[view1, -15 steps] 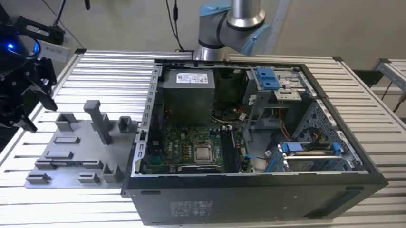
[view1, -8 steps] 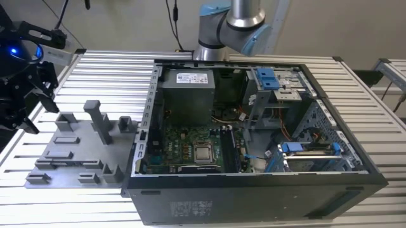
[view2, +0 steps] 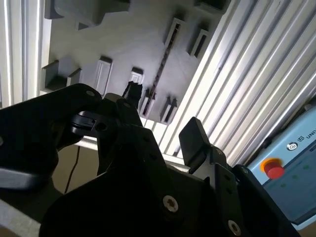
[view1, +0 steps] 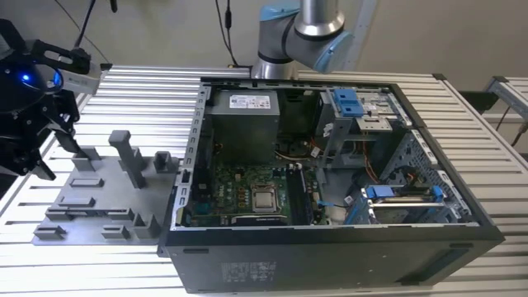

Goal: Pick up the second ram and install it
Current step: 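Pick up the second ram and move it above second insertion slot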

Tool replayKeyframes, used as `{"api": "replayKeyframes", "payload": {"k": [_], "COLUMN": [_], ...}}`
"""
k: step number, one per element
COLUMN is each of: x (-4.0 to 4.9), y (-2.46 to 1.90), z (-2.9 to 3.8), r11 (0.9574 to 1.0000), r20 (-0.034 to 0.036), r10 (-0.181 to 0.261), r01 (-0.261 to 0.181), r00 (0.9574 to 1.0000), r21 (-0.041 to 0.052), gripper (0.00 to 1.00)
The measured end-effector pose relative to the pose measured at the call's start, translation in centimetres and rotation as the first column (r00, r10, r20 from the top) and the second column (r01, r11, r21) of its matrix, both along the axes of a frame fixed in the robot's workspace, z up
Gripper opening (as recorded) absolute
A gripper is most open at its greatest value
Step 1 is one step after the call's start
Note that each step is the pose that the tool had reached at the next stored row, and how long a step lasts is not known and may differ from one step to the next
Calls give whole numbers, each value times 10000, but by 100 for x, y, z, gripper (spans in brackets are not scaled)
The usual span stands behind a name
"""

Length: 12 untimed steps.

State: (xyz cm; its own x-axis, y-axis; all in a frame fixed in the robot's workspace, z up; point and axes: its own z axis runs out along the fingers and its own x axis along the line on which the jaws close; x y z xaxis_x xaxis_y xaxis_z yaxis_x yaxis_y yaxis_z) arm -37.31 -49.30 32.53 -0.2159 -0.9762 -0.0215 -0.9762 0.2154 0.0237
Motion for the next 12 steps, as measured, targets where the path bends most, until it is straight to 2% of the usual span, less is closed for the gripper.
{"api": "replayKeyframes", "payload": {"k": [9, 12], "x": [-11, -42], "y": [4, 4], "z": [-158, -204], "r11": [9999, 9997], "r20": [25, 94], "r10": [148, 253], "r01": [-148, -253], "r00": [9999, 9996], "r21": [1, -3], "gripper": [59, 59]}}
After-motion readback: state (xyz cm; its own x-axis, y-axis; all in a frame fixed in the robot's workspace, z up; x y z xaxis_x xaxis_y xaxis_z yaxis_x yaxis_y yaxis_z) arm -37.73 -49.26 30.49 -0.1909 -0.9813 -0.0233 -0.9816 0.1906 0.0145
